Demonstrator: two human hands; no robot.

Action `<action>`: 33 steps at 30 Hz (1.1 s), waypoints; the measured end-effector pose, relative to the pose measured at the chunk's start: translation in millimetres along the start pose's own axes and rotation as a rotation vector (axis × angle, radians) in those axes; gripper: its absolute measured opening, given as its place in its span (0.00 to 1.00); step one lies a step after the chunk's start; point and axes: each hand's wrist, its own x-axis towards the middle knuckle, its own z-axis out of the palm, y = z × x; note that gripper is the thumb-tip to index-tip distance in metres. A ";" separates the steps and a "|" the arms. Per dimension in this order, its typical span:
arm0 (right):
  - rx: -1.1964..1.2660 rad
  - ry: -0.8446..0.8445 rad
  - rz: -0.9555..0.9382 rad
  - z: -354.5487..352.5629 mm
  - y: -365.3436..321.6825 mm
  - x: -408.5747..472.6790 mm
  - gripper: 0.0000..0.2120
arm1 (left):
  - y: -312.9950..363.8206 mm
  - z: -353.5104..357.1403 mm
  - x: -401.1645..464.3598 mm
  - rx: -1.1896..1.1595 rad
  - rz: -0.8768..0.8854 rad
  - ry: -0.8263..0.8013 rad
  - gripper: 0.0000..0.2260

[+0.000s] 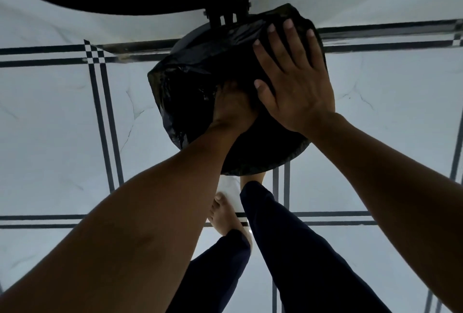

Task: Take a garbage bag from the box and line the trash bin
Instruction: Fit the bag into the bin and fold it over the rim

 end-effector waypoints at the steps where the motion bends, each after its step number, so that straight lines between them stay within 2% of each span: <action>1: 0.004 0.001 0.002 -0.7 0.6 -0.7 0.30 | 3.6 1.3 -3.1 -0.027 0.080 0.108 0.26; 2: 0.006 0.002 0.003 -0.7 1.3 -1.4 0.30 | 5.2 3.0 -1.1 -0.092 0.121 0.189 0.21; 3: 0.006 0.007 0.005 -0.4 1.4 -1.8 0.30 | 5.6 6.9 4.9 -0.121 0.117 0.150 0.19; 6: 0.002 0.016 0.003 0.8 -1.2 -0.4 0.31 | 8.7 13.2 15.8 -0.135 0.026 -0.155 0.18; 9: -0.001 0.031 -0.003 4.0 -0.5 1.5 0.32 | 8.3 8.1 27.6 -0.226 -0.095 -0.317 0.28; 11: -0.003 0.046 -0.011 5.3 -0.3 2.0 0.32 | 5.5 -7.2 41.8 -0.183 -0.131 -0.382 0.34; 13: -0.013 0.043 -0.011 5.7 0.1 2.0 0.32 | 4.6 -1.0 36.1 -0.143 -0.121 -0.409 0.36; 14: -0.021 0.036 -0.010 5.8 -0.4 1.8 0.32 | 12.2 10.6 11.2 -0.164 -0.149 -0.484 0.35; 15: -0.028 0.032 -0.009 5.9 -1.0 2.4 0.33 | 6.1 28.8 -11.5 -0.165 -0.344 -0.344 0.31; 16: -0.031 0.026 -0.006 5.2 -2.2 2.9 0.33 | 0.3 63.0 -59.0 -0.223 -0.482 -0.322 0.26; 17: -0.030 0.018 -0.005 4.3 -2.6 3.4 0.34 | 8.1 97.7 -104.1 -0.303 -0.591 -0.399 0.21; 19: -0.024 0.005 -0.005 1.7 -4.0 4.0 0.35 | 10.0 135.6 -163.5 -0.315 -0.620 -0.549 0.19; 21: -0.020 -0.009 -0.001 0.8 -3.3 3.7 0.36 | 0.0 129.9 -149.6 -0.357 -0.601 -0.514 0.19; 24: -0.013 -0.028 0.002 1.0 -2.7 3.2 0.36 | -9.7 129.4 -148.1 -0.401 -0.710 -0.397 0.19; 26: -0.014 -0.024 0.001 3.4 -1.9 3.5 0.37 | -10.0 144.3 -150.9 -0.466 -0.758 -0.386 0.19; 30: -0.014 0.019 -0.008 5.9 -0.8 2.6 0.37 | -11.0 151.3 -148.8 -0.546 -0.925 -0.204 0.19; 33: -0.019 0.031 -0.006 6.0 -0.8 2.1 0.36 | -5.4 146.1 -150.8 -0.452 -0.822 -0.236 0.20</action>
